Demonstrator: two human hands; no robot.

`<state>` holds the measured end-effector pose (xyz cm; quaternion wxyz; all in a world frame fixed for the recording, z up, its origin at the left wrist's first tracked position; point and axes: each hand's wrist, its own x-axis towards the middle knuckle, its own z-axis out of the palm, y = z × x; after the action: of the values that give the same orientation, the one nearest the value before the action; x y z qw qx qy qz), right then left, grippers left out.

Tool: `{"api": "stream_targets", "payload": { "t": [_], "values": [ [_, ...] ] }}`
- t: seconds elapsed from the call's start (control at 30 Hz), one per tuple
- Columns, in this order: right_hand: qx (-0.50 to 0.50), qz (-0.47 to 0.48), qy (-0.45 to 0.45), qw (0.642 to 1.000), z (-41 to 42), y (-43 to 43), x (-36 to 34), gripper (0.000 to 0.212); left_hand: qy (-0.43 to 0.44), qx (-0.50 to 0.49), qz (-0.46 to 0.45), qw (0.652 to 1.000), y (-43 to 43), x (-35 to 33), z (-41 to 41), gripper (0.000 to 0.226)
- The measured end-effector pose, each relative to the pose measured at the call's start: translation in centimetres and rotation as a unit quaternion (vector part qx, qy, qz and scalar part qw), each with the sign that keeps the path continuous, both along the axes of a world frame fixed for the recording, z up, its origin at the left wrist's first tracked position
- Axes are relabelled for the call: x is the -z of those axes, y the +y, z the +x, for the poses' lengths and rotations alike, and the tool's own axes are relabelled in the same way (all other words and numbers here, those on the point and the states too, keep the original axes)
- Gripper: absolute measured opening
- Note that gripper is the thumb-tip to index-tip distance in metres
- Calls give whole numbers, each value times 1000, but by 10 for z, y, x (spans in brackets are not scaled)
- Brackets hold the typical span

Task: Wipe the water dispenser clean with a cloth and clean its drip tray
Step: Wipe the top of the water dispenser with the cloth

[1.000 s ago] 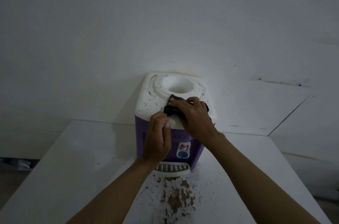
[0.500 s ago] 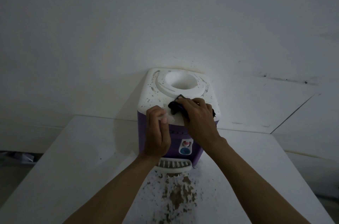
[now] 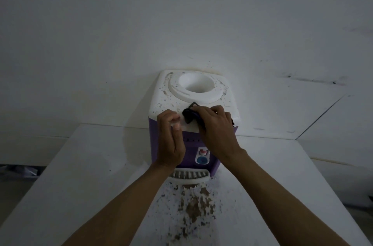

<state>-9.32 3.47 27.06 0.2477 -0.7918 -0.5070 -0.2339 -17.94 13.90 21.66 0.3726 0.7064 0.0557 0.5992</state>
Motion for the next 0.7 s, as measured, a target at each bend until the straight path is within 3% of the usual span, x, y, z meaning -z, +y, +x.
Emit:
{"api": "stream_targets", "payload": {
  "t": [0.1, 0.2, 0.33, 0.43, 0.5, 0.7],
  "values": [
    [70, 50, 20, 996, 8, 3, 0, 38, -7, 8, 6, 1000, 4, -2, -2, 29],
    [-3, 35, 3, 999, 7, 4, 13, 42, -6, 10, 4, 1000, 6, -4, -5, 30],
    [-101, 3, -85, 991, 9, -10, 38, 49, -22, -12, -4, 1000, 6, -5, -5, 34],
    [-118, -40, -151, 981, 16, -28, 56, 55, -15, -19, -16, 1000, 0, -2, -3, 39],
    [-110, -32, -173, 978, 22, -39, 67, 45, -5, -19, -20, 1000, -2, 0, -4, 44],
    [-12, 90, -62, 994, 7, -21, 61, 45, -2, -23, -14, 1000, -2, -1, -9, 32]
  ]
}}
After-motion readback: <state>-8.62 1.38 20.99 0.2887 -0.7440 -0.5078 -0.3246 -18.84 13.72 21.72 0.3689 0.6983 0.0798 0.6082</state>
